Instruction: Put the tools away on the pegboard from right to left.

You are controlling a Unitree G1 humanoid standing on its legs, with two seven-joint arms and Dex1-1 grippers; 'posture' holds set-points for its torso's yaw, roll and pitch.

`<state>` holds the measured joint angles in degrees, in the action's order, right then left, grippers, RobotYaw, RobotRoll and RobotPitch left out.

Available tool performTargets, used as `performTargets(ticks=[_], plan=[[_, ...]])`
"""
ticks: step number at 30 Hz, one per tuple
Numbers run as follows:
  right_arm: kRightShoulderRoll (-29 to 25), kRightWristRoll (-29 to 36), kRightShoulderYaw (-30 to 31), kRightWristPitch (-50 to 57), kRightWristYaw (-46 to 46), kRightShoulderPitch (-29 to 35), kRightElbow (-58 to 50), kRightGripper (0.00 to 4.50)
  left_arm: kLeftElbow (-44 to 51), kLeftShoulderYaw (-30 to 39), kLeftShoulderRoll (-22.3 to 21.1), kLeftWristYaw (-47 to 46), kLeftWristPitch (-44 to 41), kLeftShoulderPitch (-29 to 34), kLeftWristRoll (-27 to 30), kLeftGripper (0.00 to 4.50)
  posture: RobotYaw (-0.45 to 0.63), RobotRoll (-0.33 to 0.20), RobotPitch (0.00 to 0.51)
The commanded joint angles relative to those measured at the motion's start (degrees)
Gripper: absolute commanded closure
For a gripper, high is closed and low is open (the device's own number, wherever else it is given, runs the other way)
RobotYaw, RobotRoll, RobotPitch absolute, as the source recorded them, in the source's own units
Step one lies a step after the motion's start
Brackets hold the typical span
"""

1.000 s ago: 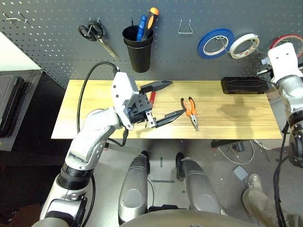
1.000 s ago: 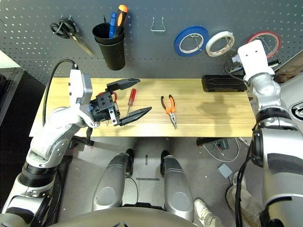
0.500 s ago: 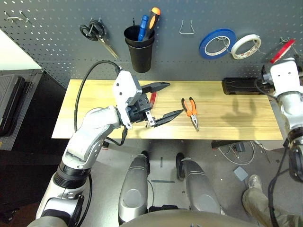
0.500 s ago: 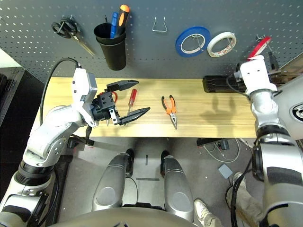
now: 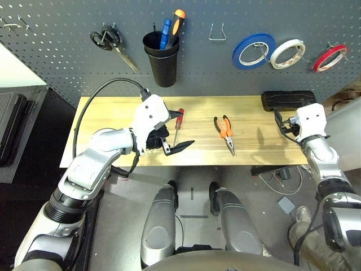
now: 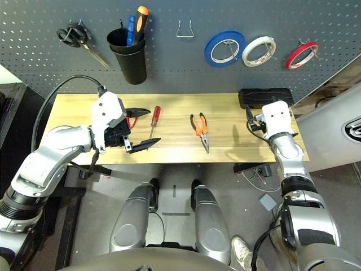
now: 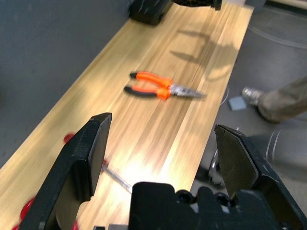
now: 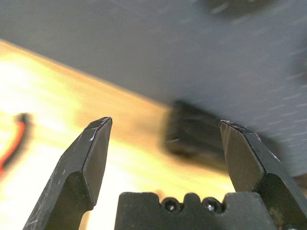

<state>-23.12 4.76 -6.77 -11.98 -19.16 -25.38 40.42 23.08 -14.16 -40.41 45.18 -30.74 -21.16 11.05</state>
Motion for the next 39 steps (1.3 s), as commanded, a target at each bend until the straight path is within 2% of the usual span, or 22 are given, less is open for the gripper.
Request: performTargets(ticks=[1, 9, 15, 20, 32, 35, 39], plan=[[1.1, 1.9, 1.3, 13.4, -2.2, 2.5, -7.3, 0.03, -1.7, -1.7, -0.8, 0.1, -0.7, 0.1, -2.9, 0.0, 0.26, 0.0, 0.31], [4.2, 3.7, 5.1, 42.5, -4.1, 1.0, -19.3, 0.03, -4.4, -1.9, -0.7, -0.2, -1.2, 0.1, -7.2, 0.0, 0.28, 0.0, 0.321], [8.2, 4.1, 4.6, 55.3, 0.0, -4.1, -17.3, 0.03, -4.3, -1.9, -1.0, -0.2, -3.2, 0.8, -8.7, 0.0, 0.29, 0.0, 0.324], [10.8, 2.0, 5.1, 56.3, 4.6, -9.7, -8.7, 0.03, -4.7, -2.0, -1.1, -0.4, -4.8, 0.6, -10.0, 0.0, 0.29, 0.0, 0.328], [16.2, -3.1, 6.9, 48.0, 10.6, -22.2, 19.3, 0.03, -6.2, -2.3, -0.8, -0.5, -7.0, -0.9, -12.0, 0.0, 0.3, 0.0, 0.33], [16.8, -3.4, 6.1, 46.2, 11.7, -24.0, 23.4, 0.6, -6.2, -2.3, -0.8, -0.4, -7.5, -1.0, -12.1, 0.0, 0.3, 0.0, 0.327], [16.9, -3.4, 5.3, 44.6, 12.5, -25.1, 26.0, 1.88, -6.4, -2.4, -0.8, -0.5, -7.6, -1.0, -12.2, 0.0, 0.31, 0.0, 0.325]])
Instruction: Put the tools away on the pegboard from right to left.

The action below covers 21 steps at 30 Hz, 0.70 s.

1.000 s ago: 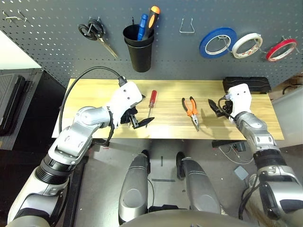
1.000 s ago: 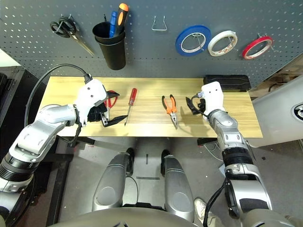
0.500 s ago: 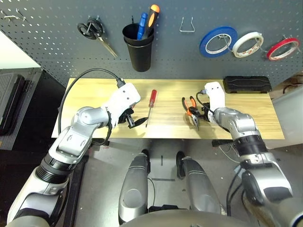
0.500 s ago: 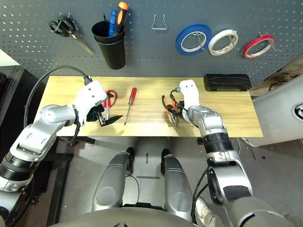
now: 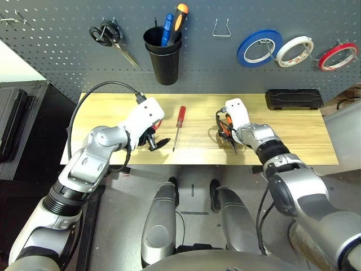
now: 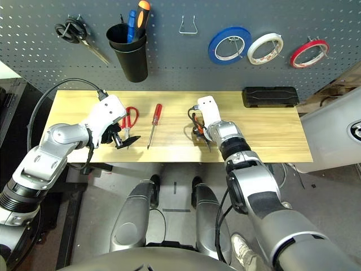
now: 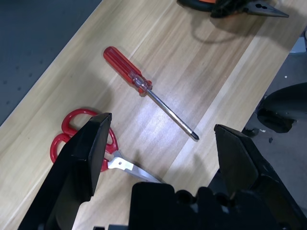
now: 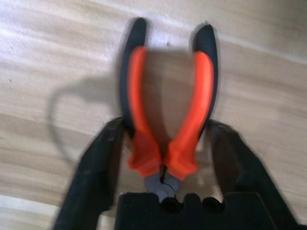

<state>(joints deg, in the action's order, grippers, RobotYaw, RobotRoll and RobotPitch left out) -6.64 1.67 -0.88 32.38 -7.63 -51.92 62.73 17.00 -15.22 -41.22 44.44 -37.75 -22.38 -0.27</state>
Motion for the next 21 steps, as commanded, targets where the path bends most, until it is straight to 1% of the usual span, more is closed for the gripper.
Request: performTargets(ticks=[1, 7, 10, 12, 15, 18, 21], plan=[[0.5, -0.3, -0.7, 0.0, 1.0, 1.4, 4.0, 1.88, -0.4, -1.3, 0.0, 0.2, -0.6, 0.2, -0.9, 0.0, 0.31, 0.0, 0.325], [-1.0, -1.1, 0.0, -2.7, -1.0, 2.1, 1.5, 1.88, -0.7, -1.2, 0.0, 0.2, -0.5, 0.0, -1.0, 0.0, 0.31, 0.0, 0.323], [-2.2, -1.8, 1.2, -3.9, -3.3, 3.7, -3.0, 1.88, -0.7, -1.0, 0.1, 0.1, -0.4, -0.1, -1.0, 0.0, 0.31, 0.0, 0.321], [-3.3, -2.4, 2.3, -4.4, -4.9, 5.7, -8.2, 1.88, -0.8, -0.8, 0.1, 0.1, 0.0, -0.1, -0.9, 0.0, 0.3, 0.0, 0.319], [-5.9, -2.9, 3.9, -4.5, -7.6, 11.4, -21.2, 1.88, -0.7, 0.7, 0.9, -0.6, 1.5, 0.3, 0.0, 0.0, 0.3, 0.0, 0.317], [-7.9, -3.0, 4.1, -7.6, -8.8, 17.9, -33.7, 1.88, 0.4, 4.0, 3.1, -0.9, 4.3, 1.1, 3.0, 0.0, 0.3, 0.0, 0.314], [-9.7, -2.5, 3.4, -12.2, -9.7, 23.7, -43.1, 1.88, 1.9, 7.0, 5.3, 0.0, 8.2, 2.4, 6.7, 0.0, 0.3, 0.0, 0.312]])
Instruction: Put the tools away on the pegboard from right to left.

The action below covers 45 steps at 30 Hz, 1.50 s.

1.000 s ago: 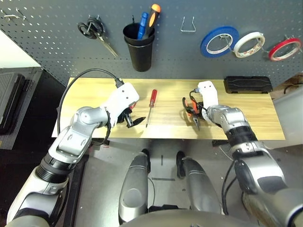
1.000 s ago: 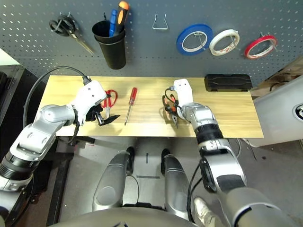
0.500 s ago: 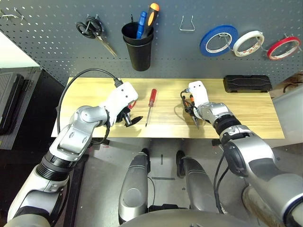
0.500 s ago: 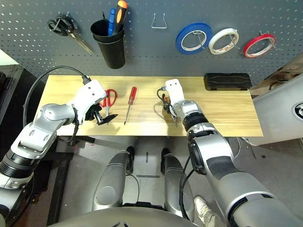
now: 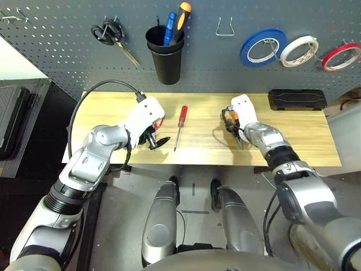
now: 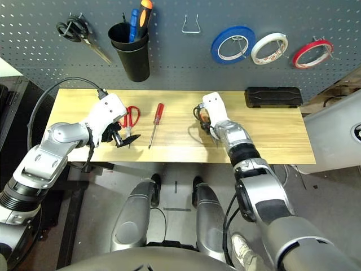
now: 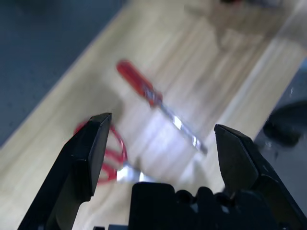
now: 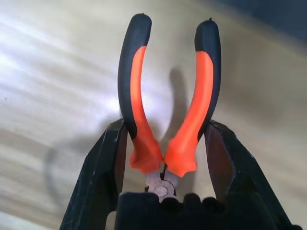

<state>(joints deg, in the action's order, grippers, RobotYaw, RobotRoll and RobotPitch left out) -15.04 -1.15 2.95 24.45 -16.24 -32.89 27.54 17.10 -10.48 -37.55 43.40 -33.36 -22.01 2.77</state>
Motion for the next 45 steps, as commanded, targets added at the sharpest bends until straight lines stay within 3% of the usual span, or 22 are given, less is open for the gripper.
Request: performTargets(ticks=[1, 9, 17, 23, 30, 45], plan=[[-1.6, 0.5, -0.8, -6.1, -1.2, 6.3, -10.1, 1.88, 2.3, 3.1, 2.4, 1.3, 4.7, 2.4, 4.9, 0.0, 0.3, 0.0, 0.31], [-2.5, 2.6, -4.0, -24.9, -2.1, 16.8, -19.3, 1.88, 7.6, 10.2, 8.5, 0.0, 6.9, 2.4, 15.1, 0.0, 0.31, 0.0, 0.304], [-1.0, 5.0, -7.3, -44.5, -1.4, 18.2, -18.1, 1.88, 9.9, 15.1, 10.7, -3.1, 7.1, 0.6, 21.0, 0.0, 0.31, 0.0, 0.294], [1.0, 5.4, -6.2, -50.4, -1.3, 13.3, -19.1, 1.88, 10.1, 16.3, 10.8, -5.1, 6.6, -0.9, 23.4, 0.0, 0.3, 0.0, 0.286], [4.4, 4.2, -6.7, -52.8, 2.8, 2.3, -18.1, 1.88, 9.4, 16.1, 10.4, -5.8, 6.8, -1.9, 24.0, 0.0, 0.29, 0.0, 0.278], [7.7, 4.5, -6.6, -53.1, 8.6, -15.0, -12.8, 1.88, 9.2, 15.0, 9.9, -6.5, 6.4, -2.6, 24.3, 0.0, 0.29, 0.0, 0.281]])
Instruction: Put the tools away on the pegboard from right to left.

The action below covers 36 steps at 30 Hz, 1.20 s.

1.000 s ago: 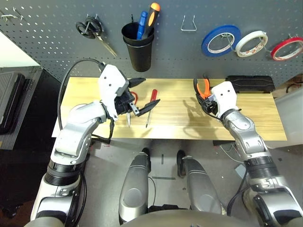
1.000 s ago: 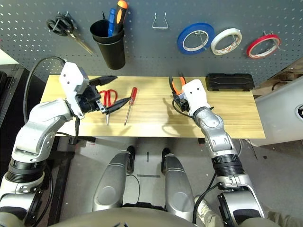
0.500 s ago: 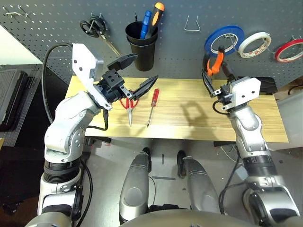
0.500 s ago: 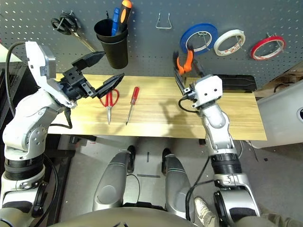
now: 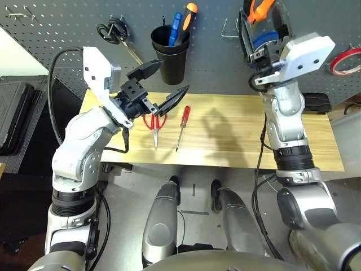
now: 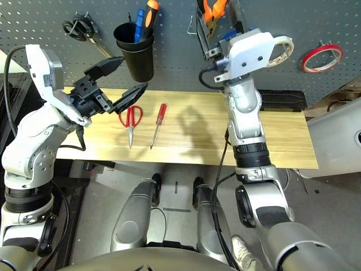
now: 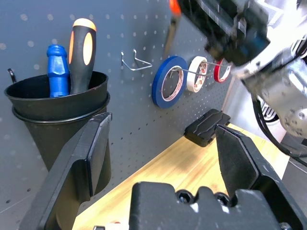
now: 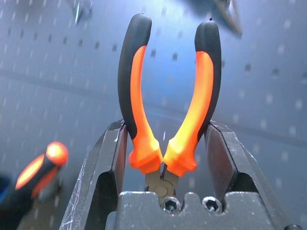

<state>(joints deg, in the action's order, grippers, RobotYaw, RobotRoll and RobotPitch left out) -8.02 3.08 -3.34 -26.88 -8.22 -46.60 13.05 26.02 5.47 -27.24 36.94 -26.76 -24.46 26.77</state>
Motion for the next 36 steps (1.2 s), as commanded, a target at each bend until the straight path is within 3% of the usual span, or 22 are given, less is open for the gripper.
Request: performTargets(ticks=[1, 14, 25, 26, 30, 36], plan=[[1.1, 0.3, -0.3, -2.4, 0.8, -2.2, 3.1, 1.88, 0.1, -1.1, -0.3, -0.1, -0.2, -0.3, 0.2, 0.0, 0.29, 0.0, 0.281], [3.9, 1.3, -2.2, -7.9, 3.0, -11.4, 23.7, 1.88, -1.7, -1.5, -1.3, -0.6, 0.2, -1.9, -0.8, 0.0, 0.32, 0.0, 0.286], [6.2, 3.0, -4.4, -4.1, 5.6, -11.1, 31.0, 1.88, -2.3, -2.0, -1.7, -0.9, 0.1, -2.0, -1.5, 0.0, 0.32, 0.0, 0.296], [6.1, 3.1, -4.5, -4.2, 5.8, -10.9, 31.0, 1.15, -2.5, -2.0, -1.7, -0.9, 0.1, -2.0, -1.6, 0.0, 0.32, 0.0, 0.296], [4.3, 1.3, -3.7, -9.0, 4.4, -8.9, 30.0, 0.01, -2.9, -2.5, -1.5, -1.0, -0.1, -2.0, -2.1, 0.0, 0.32, 0.0, 0.301], [1.3, 3.1, -4.3, -16.4, 0.1, -1.8, 25.6, 0.01, -3.4, -3.2, -1.3, -2.0, -1.1, -1.4, -2.9, 0.0, 0.32, 0.0, 0.305]])
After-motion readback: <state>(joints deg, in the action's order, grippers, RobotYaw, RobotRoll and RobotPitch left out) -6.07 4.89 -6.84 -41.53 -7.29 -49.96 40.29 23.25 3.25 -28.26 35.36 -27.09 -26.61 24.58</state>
